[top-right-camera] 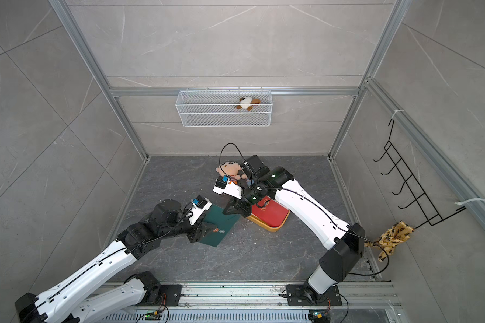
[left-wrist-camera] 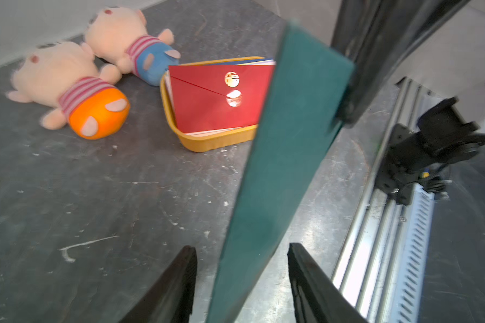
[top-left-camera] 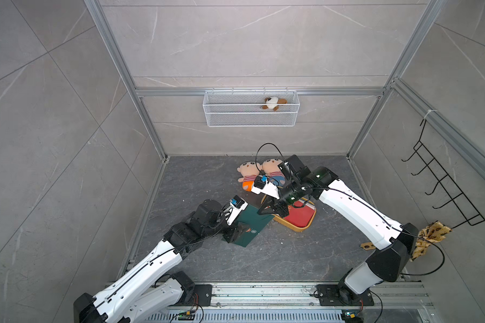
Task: Put the sealed envelopes into the storage box
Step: Pick up the envelope from the center of the board.
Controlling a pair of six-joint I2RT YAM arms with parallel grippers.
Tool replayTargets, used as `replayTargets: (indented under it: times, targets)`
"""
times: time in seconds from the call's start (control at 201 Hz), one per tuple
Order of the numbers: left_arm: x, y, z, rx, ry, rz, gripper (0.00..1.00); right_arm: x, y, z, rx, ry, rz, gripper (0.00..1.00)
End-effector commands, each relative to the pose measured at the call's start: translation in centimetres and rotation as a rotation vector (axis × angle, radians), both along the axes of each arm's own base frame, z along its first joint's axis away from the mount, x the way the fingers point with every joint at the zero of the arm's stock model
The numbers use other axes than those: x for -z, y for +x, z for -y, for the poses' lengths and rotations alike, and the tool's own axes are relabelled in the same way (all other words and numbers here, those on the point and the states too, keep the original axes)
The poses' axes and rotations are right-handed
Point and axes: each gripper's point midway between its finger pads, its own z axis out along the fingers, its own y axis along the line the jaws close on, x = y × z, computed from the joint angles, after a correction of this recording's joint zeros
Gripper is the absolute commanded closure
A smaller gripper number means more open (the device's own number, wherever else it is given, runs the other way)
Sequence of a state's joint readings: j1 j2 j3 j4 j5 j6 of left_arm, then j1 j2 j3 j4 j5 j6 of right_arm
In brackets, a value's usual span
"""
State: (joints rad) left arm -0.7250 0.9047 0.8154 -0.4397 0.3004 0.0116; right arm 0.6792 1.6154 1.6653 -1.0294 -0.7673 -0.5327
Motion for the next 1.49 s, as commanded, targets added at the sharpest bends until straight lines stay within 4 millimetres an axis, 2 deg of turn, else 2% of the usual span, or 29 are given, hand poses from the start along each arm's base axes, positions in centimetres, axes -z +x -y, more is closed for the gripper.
replayTargets:
  times: [0.0,0.04,0.09,0.109,0.144,0.179,0.229,0.294,0.348,0.433,0.478,0.582,0.697,0.801,1.04,1.144,1.234,1.339,1.418,1.448,1.453,1.458,1.468,1.483,1.488]
  targets:
    - [-2.2,-1.4,1.4,0.1,-0.096,-0.004,0.88,-0.7,-1.0,0.1,-0.042,0.043,-0.027,1.0]
    - [-2.1,-1.3,1.2,0.08,-0.094,-0.014,1.0,-0.9,-0.9,0.0,-0.039,0.056,-0.033,1.0]
    - [-2.3,-0.9,1.0,0.033,-0.11,-0.029,1.0,-1.3,-0.8,-0.1,-0.037,0.075,-0.043,0.93]
    - [-2.4,-0.8,1.0,0.021,-0.12,-0.032,1.0,-1.4,-0.8,-0.1,-0.032,0.079,-0.048,0.88]
    - [-2.7,-0.7,1.1,0.011,-0.141,-0.039,1.0,-1.7,-0.5,-0.2,-0.013,0.082,-0.051,0.71]
    - [-3.1,-0.7,1.1,0.002,-0.163,-0.039,1.0,-1.8,0.2,-0.2,0.021,0.085,-0.046,0.58]
    - [-3.9,-0.3,1.1,-0.03,-0.197,-0.034,1.0,-2.0,1.9,-0.1,0.121,0.093,-0.044,0.43]
    - [-5.1,0.3,1.0,-0.076,-0.265,-0.013,1.0,-2.7,5.3,0.9,0.318,0.147,-0.071,0.3]
    - [-6.5,0.7,1.2,-0.094,-0.349,0.011,1.0,-4.1,7.9,2.5,0.459,0.25,-0.14,0.26]
    - [-8.8,1.4,1.0,-0.148,-0.511,0.046,1.0,-5.4,9.8,4.5,0.568,0.389,-0.243,0.25]
    - [-10.2,1.1,1.0,-0.134,-0.597,0.069,1.0,-6.0,9.0,4.6,0.543,0.449,-0.261,0.25]
    - [-13.2,0.7,0.7,-0.112,-0.779,0.117,1.0,-5.7,7.4,4.4,0.487,0.503,-0.311,0.25]
    - [-14.7,0.8,0.6,-0.107,-0.869,0.137,1.0,-4.9,6.4,4.0,0.461,0.527,-0.357,0.25]
    - [-14.6,1.5,1.3,-0.11,-0.885,0.105,1.0,-5.2,5.6,3.4,0.418,0.582,-0.375,0.28]
    - [-14.5,2.8,2.1,-0.13,-0.922,0.055,1.0,-5.9,4.5,2.5,0.331,0.664,-0.442,0.48]
    - [-14.2,3.2,2.4,-0.139,-0.916,0.042,1.0,-5.9,4.0,2.2,0.308,0.655,-0.443,0.6]
    - [-14.1,3.6,2.3,-0.161,-0.921,0.039,1.0,-5.9,3.4,1.8,0.274,0.64,-0.452,0.82]
    - [-13.9,4.0,2.0,-0.192,-0.926,0.037,1.0,-5.4,3.4,1.6,0.281,0.604,-0.451,1.0]
    - [-13.7,4.2,1.8,-0.215,-0.921,0.032,1.0,-5.0,3.4,1.7,0.283,0.574,-0.425,1.0]
    - [-13.4,4.3,1.8,-0.226,-0.912,0.026,0.93,-4.9,3.4,1.8,0.289,0.554,-0.405,1.0]
    - [-13.4,4.4,1.8,-0.227,-0.911,0.026,0.89,-4.9,3.4,1.8,0.291,0.55,-0.401,1.0]
    - [-13.4,4.4,1.8,-0.229,-0.91,0.025,0.89,-4.8,3.4,1.8,0.294,0.544,-0.398,1.0]
    - [-13.1,4.5,1.7,-0.236,-0.904,0.021,0.82,-4.8,3.4,1.9,0.299,0.534,-0.391,1.0]
    - [-13.0,4.6,1.7,-0.245,-0.896,0.021,0.76,-4.7,3.5,2.0,0.307,0.517,-0.371,1.0]
    - [-12.9,4.6,1.6,-0.249,-0.894,0.02,0.71,-4.6,3.5,2.1,0.309,0.51,-0.365,1.0]
